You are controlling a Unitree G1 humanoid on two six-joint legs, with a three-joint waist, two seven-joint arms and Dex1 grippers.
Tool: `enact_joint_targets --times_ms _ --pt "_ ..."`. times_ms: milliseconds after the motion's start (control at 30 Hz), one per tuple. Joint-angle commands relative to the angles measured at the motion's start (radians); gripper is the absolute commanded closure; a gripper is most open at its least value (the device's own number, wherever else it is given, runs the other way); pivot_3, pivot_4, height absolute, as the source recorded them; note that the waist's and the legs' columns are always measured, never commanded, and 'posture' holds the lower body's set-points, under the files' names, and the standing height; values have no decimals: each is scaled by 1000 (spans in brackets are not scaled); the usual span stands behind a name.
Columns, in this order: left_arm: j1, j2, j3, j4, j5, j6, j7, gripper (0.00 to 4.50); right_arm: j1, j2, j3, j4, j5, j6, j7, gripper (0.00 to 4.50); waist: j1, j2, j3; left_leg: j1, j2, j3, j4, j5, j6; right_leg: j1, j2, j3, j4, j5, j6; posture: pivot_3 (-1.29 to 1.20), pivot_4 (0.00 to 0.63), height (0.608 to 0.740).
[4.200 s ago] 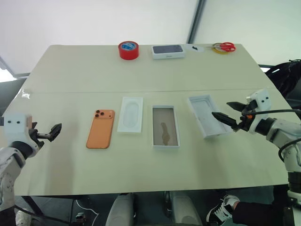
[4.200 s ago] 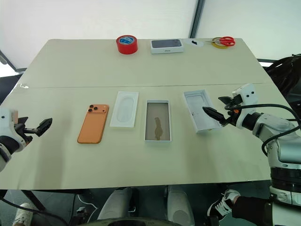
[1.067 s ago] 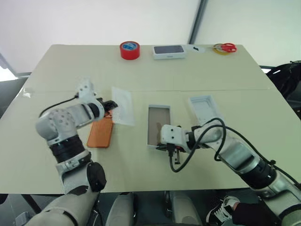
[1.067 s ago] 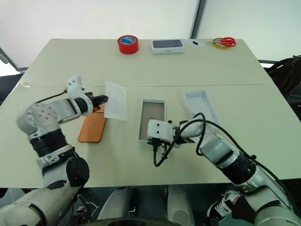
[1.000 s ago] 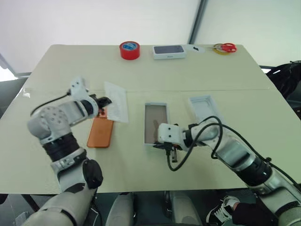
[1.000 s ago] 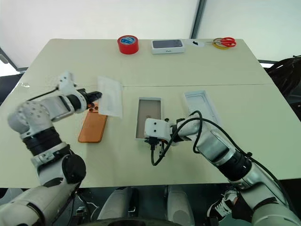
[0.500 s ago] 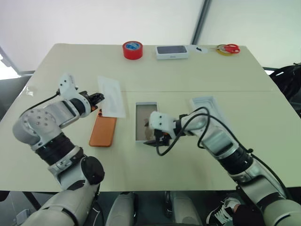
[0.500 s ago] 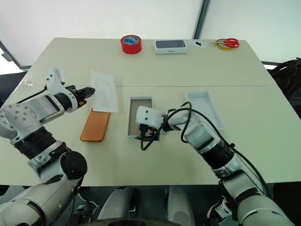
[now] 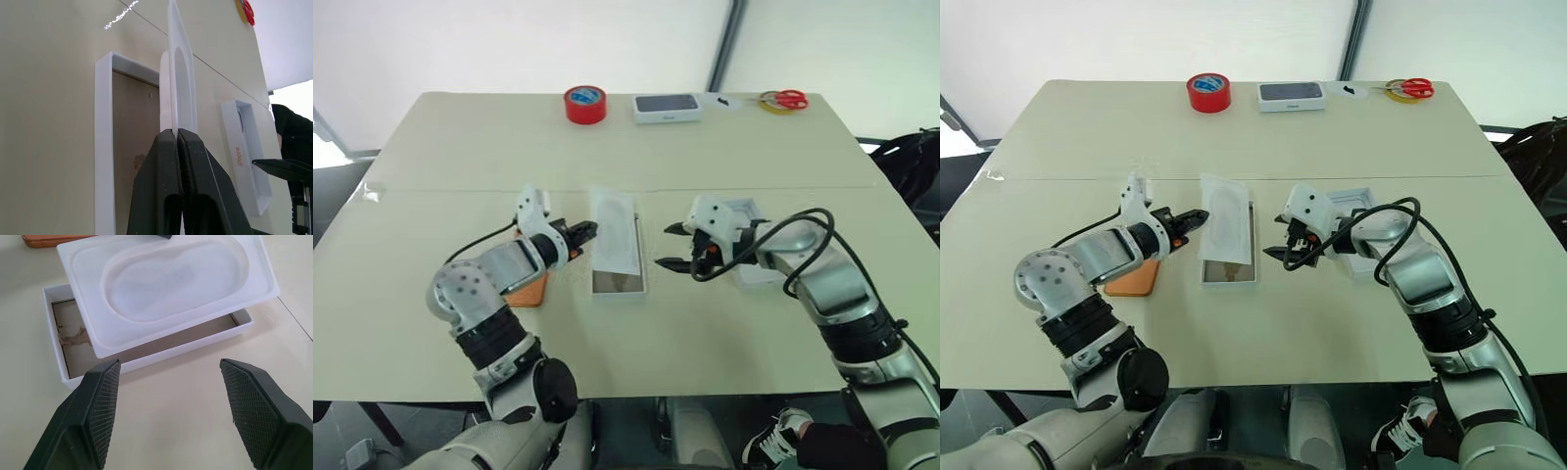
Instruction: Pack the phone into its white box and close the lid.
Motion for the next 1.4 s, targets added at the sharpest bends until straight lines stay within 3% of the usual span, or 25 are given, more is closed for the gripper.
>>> enact_joint_targets --times_ms 33,333,367,400,567,667,800,900,1167,1400 --pt "31 -4 -52 -32 -60 9 25 4500 4 -10 -30 -38 6 -11 -13 1113 2 0 0 0 0 0 0 0 0 0 0 0 0 0 0 0 150 732" --pt "74 1 -91 -42 -145 9 83 4500 5 -4 -15 -27 -2 -25 -22 1113 4 0 0 0 0 0 0 0 0 0 0 0 0 0 0 0 150 732" --pt "76 2 -95 -42 -153 9 88 3876 4 -3 -13 -25 -3 -27 -22 1023 4 0 0 0 0 0 0 0 0 0 0 0 0 0 0 0 150 732" --pt "78 5 -99 -42 -160 9 92 3600 2 -2 -13 -23 -4 -28 -23 1023 4 0 0 0 0 0 0 0 0 0 0 0 0 0 0 0 150 732" --pt "74 27 -94 -51 -209 9 99 1164 -8 0 -11 -11 -7 -40 -26 1023 4 0 0 0 0 0 0 0 0 0 0 0 0 0 0 0 150 732" --pt "64 66 -85 -66 -256 9 94 1164 -20 7 -11 7 -15 -58 -34 1023 4 0 0 0 0 0 0 0 0 0 0 0 0 0 -1 0 150 732" --pt "61 149 -92 -82 -302 9 81 1124 -40 25 -3 42 -30 -85 -45 2786 2 0 0 0 0 0 0 0 0 0 0 0 0 0 -1 0 150 732" --pt "75 270 -136 -106 -269 5 39 1124 -73 60 12 70 -45 -78 -65 4335 0 0 0 0 0 0 0 0 0 0 1 0 0 0 -1 0 150 732" --pt "274 669 -294 -175 -119 -312 -254 1124 -207 253 106 208 -151 -20 -225 4428 -23 0 0 0 2 0 -1 1 -2 -2 2 1 1 -1 -3 0 150 732" --pt "503 911 -385 -249 9 -551 -496 1124 -261 379 216 408 -270 -81 -307 4428 -21 1 0 -1 1 1 -3 1 -2 -3 -1 1 0 -1 -6 0 150 732"
